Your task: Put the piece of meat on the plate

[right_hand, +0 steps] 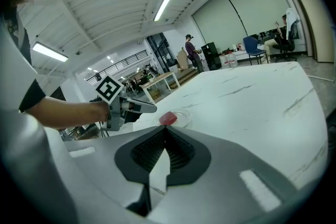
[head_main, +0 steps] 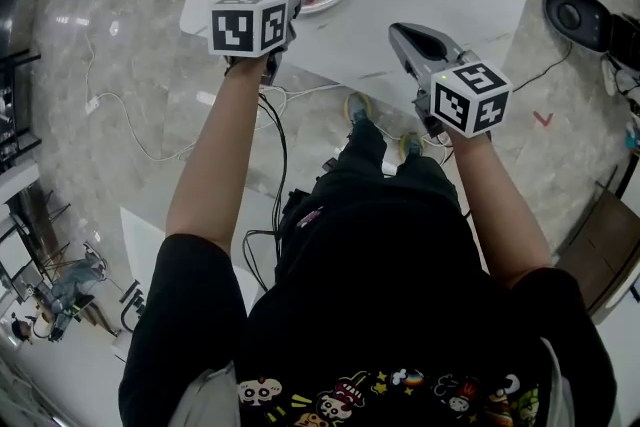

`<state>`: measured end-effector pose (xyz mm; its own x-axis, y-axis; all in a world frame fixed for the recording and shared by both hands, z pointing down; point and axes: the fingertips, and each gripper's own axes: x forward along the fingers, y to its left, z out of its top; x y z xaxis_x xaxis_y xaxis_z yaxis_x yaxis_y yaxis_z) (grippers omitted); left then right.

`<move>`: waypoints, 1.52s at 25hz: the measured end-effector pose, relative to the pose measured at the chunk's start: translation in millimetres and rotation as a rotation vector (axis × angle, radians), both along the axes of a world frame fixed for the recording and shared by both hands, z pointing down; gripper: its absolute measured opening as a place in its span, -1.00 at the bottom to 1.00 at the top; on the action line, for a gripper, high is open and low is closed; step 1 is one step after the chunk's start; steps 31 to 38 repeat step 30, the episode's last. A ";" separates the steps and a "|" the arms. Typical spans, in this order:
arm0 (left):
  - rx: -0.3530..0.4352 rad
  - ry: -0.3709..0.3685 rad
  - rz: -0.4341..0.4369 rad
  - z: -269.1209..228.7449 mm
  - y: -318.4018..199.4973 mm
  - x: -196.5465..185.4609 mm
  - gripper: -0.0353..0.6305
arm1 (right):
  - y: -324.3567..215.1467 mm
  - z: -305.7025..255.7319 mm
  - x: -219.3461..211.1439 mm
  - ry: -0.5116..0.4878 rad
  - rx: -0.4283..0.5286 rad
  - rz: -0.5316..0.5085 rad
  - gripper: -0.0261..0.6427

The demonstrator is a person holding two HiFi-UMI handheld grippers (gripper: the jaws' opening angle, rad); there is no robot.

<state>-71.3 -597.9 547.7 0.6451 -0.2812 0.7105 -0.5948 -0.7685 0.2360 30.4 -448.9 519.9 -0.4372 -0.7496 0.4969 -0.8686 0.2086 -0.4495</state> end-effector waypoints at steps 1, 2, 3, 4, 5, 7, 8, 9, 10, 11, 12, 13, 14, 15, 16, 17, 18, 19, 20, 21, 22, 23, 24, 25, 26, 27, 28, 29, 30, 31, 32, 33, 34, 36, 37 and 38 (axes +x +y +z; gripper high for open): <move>0.019 0.019 -0.013 -6.0 5.6 -3.8 -0.19 | -3.5 -2.9 -2.0 0.010 0.008 -0.006 -0.85; 0.038 0.035 -0.028 -12.1 10.8 -8.0 -0.24 | -7.0 -6.4 -4.2 0.021 0.018 -0.012 -0.85; 0.058 0.048 -0.043 -18.8 15.5 -12.7 -0.28 | -10.0 -10.0 -6.6 0.032 0.028 -0.018 -0.85; 0.076 0.059 -0.060 -25.8 19.9 -17.7 -0.32 | -12.3 -13.5 -9.0 0.044 0.037 -0.023 -0.85; 0.093 0.069 -0.078 -32.5 24.0 -22.9 -0.35 | -14.2 -16.7 -11.3 0.055 0.047 -0.027 -0.86; 0.116 0.088 -0.118 -43.3 30.7 -33.6 -0.42 | -17.9 -22.3 -14.9 0.073 0.064 -0.033 -0.86; 0.123 0.097 -0.140 -47.9 33.0 -39.3 -0.45 | -19.8 -25.2 -16.6 0.079 0.072 -0.036 -0.86; 0.127 0.106 -0.162 -52.7 34.7 -45.0 -0.48 | -21.5 -28.4 -18.4 0.084 0.080 -0.038 -0.86; 0.131 0.116 -0.182 -57.8 35.8 -50.9 -0.53 | -23.1 -31.9 -20.4 0.089 0.086 -0.041 -0.86; 0.136 0.125 -0.200 -63.2 36.6 -56.6 -0.55 | -24.5 -35.6 -22.3 0.092 0.092 -0.044 -0.86; 0.139 0.134 -0.216 -68.4 37.3 -61.9 -0.55 | -25.5 -39.0 -24.0 0.094 0.098 -0.046 -0.86; 0.142 0.144 -0.229 -73.0 38.4 -66.5 -0.55 | -25.8 -42.0 -25.3 0.096 0.102 -0.047 -0.86; 0.144 0.153 -0.240 -77.3 39.9 -70.4 -0.55 | -25.5 -44.5 -26.1 0.098 0.106 -0.049 -0.86; 0.147 0.160 -0.249 -81.3 41.6 -73.6 -0.55 | -25.1 -46.6 -26.5 0.100 0.109 -0.050 -0.86; 0.152 0.167 -0.257 -85.2 43.2 -76.3 -0.55 | -24.9 -48.4 -26.8 0.103 0.113 -0.051 -0.86; 0.158 0.173 -0.263 -88.9 44.8 -78.7 -0.55 | -24.9 -50.1 -26.9 0.106 0.117 -0.050 -0.86; 0.164 0.179 -0.269 -92.5 46.3 -81.0 -0.56 | -24.8 -51.7 -27.0 0.110 0.122 -0.049 -0.86; 0.172 0.183 -0.274 -95.7 48.1 -83.0 -0.55 | -24.2 -53.2 -26.7 0.113 0.125 -0.047 -0.86; 0.179 0.186 -0.280 -98.8 49.9 -84.8 -0.56 | -23.1 -54.5 -26.1 0.117 0.129 -0.045 -0.86; 0.187 0.189 -0.287 -101.5 51.5 -86.4 -0.56 | -21.6 -55.5 -25.1 0.121 0.131 -0.042 -0.86; 0.192 0.193 -0.296 -103.8 52.5 -88.0 -0.56 | -20.3 -56.3 -24.1 0.125 0.135 -0.039 -0.86; 0.196 0.197 -0.304 -105.7 52.7 -89.6 -0.56 | -19.8 -57.0 -23.2 0.130 0.139 -0.037 -0.86; 0.200 0.201 -0.311 -107.4 52.3 -91.2 -0.56 | -19.8 -57.8 -22.6 0.136 0.143 -0.036 -0.86; 0.203 0.204 -0.317 -108.9 51.8 -92.9 -0.56 | -20.1 -58.7 -22.4 0.141 0.147 -0.034 -0.86; 0.206 0.206 -0.320 -110.3 51.5 -94.7 -0.56 | -20.5 -59.8 -22.7 0.145 0.150 -0.033 -0.86; 0.208 0.208 -0.322 -111.5 51.4 -96.6 -0.56 | -20.9 -60.9 -23.5 0.147 0.153 -0.033 -0.86; 0.209 0.209 -0.323 -112.4 51.7 -98.5 -0.56 | -21.1 -61.9 -24.4 0.149 0.154 -0.033 -0.86; 0.210 0.210 -0.324 -113.0 52.1 -100.3 -0.56 | -21.3 -62.9 -25.4 0.151 0.155 -0.033 -0.86; 0.210 0.210 -0.325 -113.6 52.6 -102.1 -0.56 | -21.4 -63.8 -26.4 0.152 0.157 -0.034 -0.86; 0.210 0.210 -0.325 -113.6 52.6 -102.1 -0.56 | -21.4 -63.8 -26.4 0.152 0.157 -0.034 -0.86; 0.210 0.210 -0.325 -113.6 52.6 -102.1 -0.56 | -21.4 -63.8 -26.4 0.152 0.157 -0.034 -0.86; 0.210 0.210 -0.325 -113.6 52.6 -102.1 -0.56 | -21.4 -63.8 -26.4 0.152 0.157 -0.034 -0.86; 0.210 0.210 -0.325 -113.6 52.6 -102.1 -0.56 | -21.4 -63.8 -26.4 0.152 0.157 -0.034 -0.86; 0.210 0.210 -0.325 -113.6 52.6 -102.1 -0.56 | -21.4 -63.8 -26.4 0.152 0.157 -0.034 -0.86; 0.210 0.210 -0.325 -113.6 52.6 -102.1 -0.56 | -21.4 -63.8 -26.4 0.152 0.157 -0.034 -0.86; 0.210 0.210 -0.325 -113.6 52.6 -102.1 -0.56 | -21.4 -63.8 -26.4 0.152 0.157 -0.034 -0.86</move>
